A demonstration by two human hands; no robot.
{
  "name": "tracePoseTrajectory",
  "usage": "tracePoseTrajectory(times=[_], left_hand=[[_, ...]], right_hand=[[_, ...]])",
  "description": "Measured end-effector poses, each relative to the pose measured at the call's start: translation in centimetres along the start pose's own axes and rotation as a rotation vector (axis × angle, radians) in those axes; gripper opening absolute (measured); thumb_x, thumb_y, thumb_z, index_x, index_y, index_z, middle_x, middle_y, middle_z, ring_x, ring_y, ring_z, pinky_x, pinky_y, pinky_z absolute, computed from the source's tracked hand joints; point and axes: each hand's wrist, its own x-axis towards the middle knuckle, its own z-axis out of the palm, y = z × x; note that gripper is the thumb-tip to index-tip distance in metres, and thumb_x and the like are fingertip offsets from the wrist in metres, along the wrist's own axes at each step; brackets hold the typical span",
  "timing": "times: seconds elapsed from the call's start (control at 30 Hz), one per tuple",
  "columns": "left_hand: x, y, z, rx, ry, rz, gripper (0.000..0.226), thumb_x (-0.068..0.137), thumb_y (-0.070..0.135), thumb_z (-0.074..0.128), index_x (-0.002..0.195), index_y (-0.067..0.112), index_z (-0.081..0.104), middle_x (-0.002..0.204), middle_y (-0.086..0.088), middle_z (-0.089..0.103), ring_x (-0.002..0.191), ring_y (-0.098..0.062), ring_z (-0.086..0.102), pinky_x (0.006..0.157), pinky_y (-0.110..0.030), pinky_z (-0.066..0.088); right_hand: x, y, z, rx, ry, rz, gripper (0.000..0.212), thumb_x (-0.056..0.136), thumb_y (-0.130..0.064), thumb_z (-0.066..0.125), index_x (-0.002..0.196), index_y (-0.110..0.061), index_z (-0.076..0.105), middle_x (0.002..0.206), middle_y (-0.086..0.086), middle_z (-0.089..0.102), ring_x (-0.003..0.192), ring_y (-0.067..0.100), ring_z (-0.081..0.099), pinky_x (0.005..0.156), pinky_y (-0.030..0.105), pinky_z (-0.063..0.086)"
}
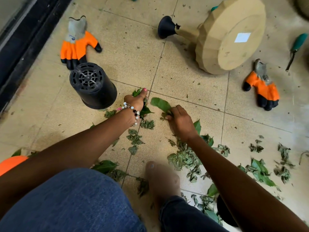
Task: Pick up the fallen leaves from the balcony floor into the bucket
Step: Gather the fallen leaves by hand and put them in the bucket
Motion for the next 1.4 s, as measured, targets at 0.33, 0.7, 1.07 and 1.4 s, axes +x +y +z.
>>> tracePoseTrajectory(times=[0.33, 0.7, 1.07, 1.4], left_hand=[[-2.2, 1.2, 3.5, -0.154, -0.098, -0.114, 0.05, 0.08, 0.048, 0.074, 0.098, 0.002, 0.066, 0.081, -0.01, 0.068, 0.049, -0.019, 0.057, 0.04, -0.021, 0.042], [-3.5, 3.8, 8.4, -0.297, 0.041, -0.073, 0.043, 0.092, 0.046, 0.06, 0.063, 0.014, 0.052, 0.065, 0.0, 0.057, 0.059, -0.018, 0.055, 0.063, -0.029, 0.052], [-5.9, 10.7, 7.6, -0.454, -0.008, -0.105, 0.036, 0.096, 0.036, 0.056, 0.077, 0.007, 0.062, 0.081, -0.011, 0.067, 0.068, -0.024, 0.064, 0.065, -0.029, 0.055], [-19.4, 25.8, 2.3, -0.548, 0.007, -0.087, 0.032, 0.096, 0.035, 0.056, 0.081, 0.01, 0.07, 0.094, -0.014, 0.07, 0.092, -0.03, 0.067, 0.087, -0.041, 0.054]], right_hand=[[4.1, -3.3, -4.7, 1.407, 0.28, 0.863, 0.028, 0.095, -0.032, 0.06, 0.087, -0.005, 0.065, 0.076, 0.013, 0.063, 0.069, 0.028, 0.063, 0.072, 0.048, 0.057], [9.0, -5.7, -7.3, 1.69, 0.549, 0.947, 0.034, 0.097, -0.039, 0.054, 0.081, -0.009, 0.059, 0.077, 0.008, 0.055, 0.079, 0.025, 0.057, 0.078, 0.045, 0.056], [12.4, -9.5, -11.1, 1.736, 0.364, 0.768, 0.017, 0.099, -0.007, 0.051, 0.089, -0.003, 0.064, 0.074, 0.007, 0.068, 0.067, 0.019, 0.067, 0.07, 0.032, 0.059], [13.9, -23.0, -29.4, 1.705, 0.246, 0.675, 0.017, 0.098, -0.001, 0.049, 0.093, -0.003, 0.065, 0.073, 0.004, 0.07, 0.069, 0.016, 0.069, 0.067, 0.028, 0.057]])
